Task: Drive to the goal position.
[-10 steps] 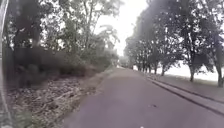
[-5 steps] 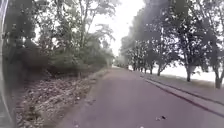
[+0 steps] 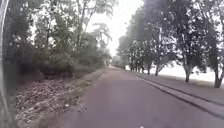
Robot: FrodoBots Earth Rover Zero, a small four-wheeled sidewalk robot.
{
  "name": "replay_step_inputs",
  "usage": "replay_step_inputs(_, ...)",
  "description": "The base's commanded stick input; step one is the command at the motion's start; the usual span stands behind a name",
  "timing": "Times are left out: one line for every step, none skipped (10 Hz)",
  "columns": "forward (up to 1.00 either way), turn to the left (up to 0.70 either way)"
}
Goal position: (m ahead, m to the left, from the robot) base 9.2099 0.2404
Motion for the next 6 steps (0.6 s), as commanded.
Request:
replay_step_inputs(0.7, 0.01)
replay_step_inputs(0.7, 0.01)
replay_step_inputs(0.7, 0.01)
replay_step_inputs(0.7, 0.01)
replay_step_inputs(0.7, 0.01)
replay_step_inputs(0.7, 0.01)
